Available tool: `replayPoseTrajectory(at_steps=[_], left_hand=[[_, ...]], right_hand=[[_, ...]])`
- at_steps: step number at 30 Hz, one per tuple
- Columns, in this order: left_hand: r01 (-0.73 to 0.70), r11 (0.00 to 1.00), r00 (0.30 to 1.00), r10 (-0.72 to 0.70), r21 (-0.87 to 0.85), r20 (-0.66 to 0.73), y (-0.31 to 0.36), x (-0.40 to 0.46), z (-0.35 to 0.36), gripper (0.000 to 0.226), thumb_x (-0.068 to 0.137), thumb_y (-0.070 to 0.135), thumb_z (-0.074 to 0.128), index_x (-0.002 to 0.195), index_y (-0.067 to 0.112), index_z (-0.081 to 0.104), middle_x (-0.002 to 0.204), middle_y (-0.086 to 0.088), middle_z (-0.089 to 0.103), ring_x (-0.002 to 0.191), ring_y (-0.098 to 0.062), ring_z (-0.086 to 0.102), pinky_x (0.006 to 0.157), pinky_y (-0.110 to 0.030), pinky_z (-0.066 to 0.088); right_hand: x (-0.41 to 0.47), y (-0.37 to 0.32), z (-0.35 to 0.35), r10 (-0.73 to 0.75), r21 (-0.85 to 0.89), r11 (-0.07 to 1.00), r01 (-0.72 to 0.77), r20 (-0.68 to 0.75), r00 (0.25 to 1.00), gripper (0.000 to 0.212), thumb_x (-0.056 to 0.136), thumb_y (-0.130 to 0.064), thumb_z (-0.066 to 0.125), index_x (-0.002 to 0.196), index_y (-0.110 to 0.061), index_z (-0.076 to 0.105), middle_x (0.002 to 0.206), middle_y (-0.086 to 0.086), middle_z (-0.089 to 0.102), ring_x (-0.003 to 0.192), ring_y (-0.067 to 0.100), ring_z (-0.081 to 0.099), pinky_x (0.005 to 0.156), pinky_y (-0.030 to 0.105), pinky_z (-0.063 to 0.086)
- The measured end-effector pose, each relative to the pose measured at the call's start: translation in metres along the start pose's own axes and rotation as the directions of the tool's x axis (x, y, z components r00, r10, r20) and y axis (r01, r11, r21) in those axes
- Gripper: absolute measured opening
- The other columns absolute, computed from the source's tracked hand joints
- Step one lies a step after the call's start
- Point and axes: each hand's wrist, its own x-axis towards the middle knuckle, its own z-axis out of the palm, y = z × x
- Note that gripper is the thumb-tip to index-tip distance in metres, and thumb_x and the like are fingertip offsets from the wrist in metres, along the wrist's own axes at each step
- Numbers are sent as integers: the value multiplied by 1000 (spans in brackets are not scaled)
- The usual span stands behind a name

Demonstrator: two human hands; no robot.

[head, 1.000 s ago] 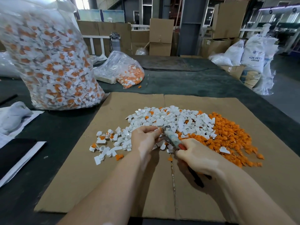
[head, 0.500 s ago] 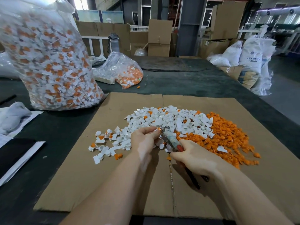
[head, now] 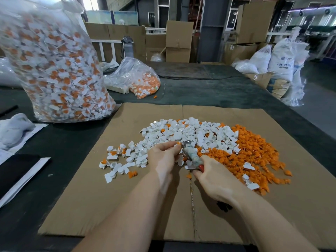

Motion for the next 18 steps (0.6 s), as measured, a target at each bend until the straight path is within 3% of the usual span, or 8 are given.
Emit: replayPoseTrajectory(at_steps=[5,8,12,14,18], left_hand=[[-55,998,998,54,6,41,5,-3,-4,14,81,-3,67,76,10,68,69,-11,69,60,-21,66,68,-39,56],[-207,953,976,187,223,108,1,-9,-12,10,85,3,65,83,13,67,82,-13,69,72,-20,67,70,-30,57],[-278,912,956,231,301,182,-4,-13,-21,12,90,1,58,91,10,66,90,-12,64,76,-15,62,66,-18,55],[-293,900,950,236,324,204,-5,-13,-21,14,92,0,55,92,10,66,90,-7,61,76,-14,61,65,-17,56],[-350,845,933,276,405,230,-8,-12,-23,16,91,7,59,103,15,65,91,-6,62,88,-22,63,77,-25,56]], right_hand=[[-1,11,-4,-6,189,982,14,-45,999,24,83,-49,61,83,-28,50,82,-9,48,69,6,46,57,21,31],[1,22,-5,33,28,999,-28,-205,978,39,78,-53,64,103,-25,53,94,-9,50,87,10,50,67,23,36],[10,39,-9,58,-175,975,-135,-384,921,52,79,-56,62,116,-20,52,111,2,55,109,20,45,85,29,39],[13,47,-12,46,-282,943,-178,-420,906,58,79,-60,59,120,-19,52,113,3,54,111,21,44,91,31,38],[18,57,-15,30,-421,877,-233,-435,900,63,79,-69,48,120,-20,52,110,1,53,106,19,46,87,29,40]])
